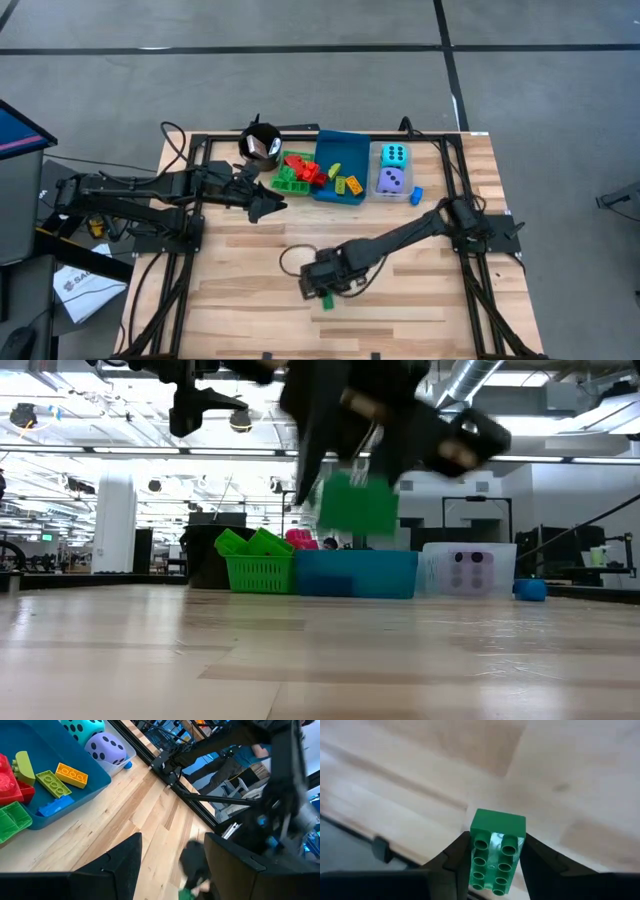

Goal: Pick & Place Toys
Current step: Put the small stud green game piece into the blue bin

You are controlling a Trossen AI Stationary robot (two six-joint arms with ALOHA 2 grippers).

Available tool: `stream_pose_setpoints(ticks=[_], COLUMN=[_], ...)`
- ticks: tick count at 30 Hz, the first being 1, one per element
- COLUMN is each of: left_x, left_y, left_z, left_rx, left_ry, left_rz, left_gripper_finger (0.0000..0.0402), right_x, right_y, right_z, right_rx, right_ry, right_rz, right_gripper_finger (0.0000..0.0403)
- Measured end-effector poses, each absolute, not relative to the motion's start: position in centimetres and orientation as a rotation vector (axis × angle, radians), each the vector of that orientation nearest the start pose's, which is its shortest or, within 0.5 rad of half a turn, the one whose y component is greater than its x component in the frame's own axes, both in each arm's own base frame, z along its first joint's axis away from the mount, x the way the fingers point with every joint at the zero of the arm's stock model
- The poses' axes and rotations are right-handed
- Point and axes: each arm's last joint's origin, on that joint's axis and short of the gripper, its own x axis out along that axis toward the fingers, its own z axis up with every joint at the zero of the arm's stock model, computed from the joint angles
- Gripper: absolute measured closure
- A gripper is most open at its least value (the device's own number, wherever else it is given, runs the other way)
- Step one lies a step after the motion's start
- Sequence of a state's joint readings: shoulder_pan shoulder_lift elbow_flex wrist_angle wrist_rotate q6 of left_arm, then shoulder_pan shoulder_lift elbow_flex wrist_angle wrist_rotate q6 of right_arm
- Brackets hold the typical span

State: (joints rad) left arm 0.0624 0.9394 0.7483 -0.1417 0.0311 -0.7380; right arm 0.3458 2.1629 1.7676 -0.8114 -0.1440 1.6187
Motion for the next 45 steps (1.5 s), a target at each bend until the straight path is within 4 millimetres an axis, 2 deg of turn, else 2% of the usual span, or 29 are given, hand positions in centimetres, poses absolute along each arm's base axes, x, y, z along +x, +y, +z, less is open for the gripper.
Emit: stream_pose_setpoints(ticks=[8, 11, 14, 19, 23, 29, 34, 38, 43, 45], left_x=[20.7, 20.7, 20.8, 20.8, 21.0, 21.1, 21.1, 21.1, 21.1, 21.1], left_y=[1.2, 1.2, 1.3, 1.4, 1.4, 1.4, 1.4, 1.4, 1.4, 1.4], left_z=[29.8, 29.8, 29.9, 30.1, 30.6, 31.5, 31.6, 31.5, 31.5, 31.4], left_rx=[-0.746, -0.746, -0.747, -0.743, -0.746, -0.748, -0.771, -0.794, -0.794, -0.794], left_ry=[0.299, 0.296, 0.288, 0.252, 0.200, 0.112, 0.101, 0.108, 0.115, 0.115], left_rz=[0.150, 0.149, 0.152, 0.166, 0.153, 0.119, 0.117, 0.121, 0.124, 0.124], left_gripper_finger=[0.0193, 0.0193, 0.0193, 0.0193, 0.0193, 0.0193, 0.0193, 0.0193, 0.0193, 0.0193], right_x=[37.4, 35.9, 34.8, 34.3, 35.1, 36.9, 36.6, 35.8, 35.5, 36.1], right_y=[12.7, 11.3, 9.4, 5.4, 1.0, -6.7, -12.1, -14.4, -15.4, -15.6], right_z=[28.5, 30.8, 32.0, 32.3, 31.8, 31.0, 30.8, 30.6, 30.6, 30.2], right_rx=[1.041, 0.919, 0.775, 0.495, 0.364, 0.303, 0.367, 0.403, 0.442, 0.444], right_ry=[0.854, 0.702, 0.630, 0.705, 0.742, 0.718, 0.733, 0.771, 0.775, 0.764], right_rz=[-0.844, -0.918, -0.997, -1.096, -1.122, -1.091, -1.008, -0.989, -0.947, -0.931], right_gripper_finger=[0.0274, 0.0274, 0.0274, 0.0274, 0.0263, 0.0270, 0.0268, 0.0260, 0.0264, 0.0264])
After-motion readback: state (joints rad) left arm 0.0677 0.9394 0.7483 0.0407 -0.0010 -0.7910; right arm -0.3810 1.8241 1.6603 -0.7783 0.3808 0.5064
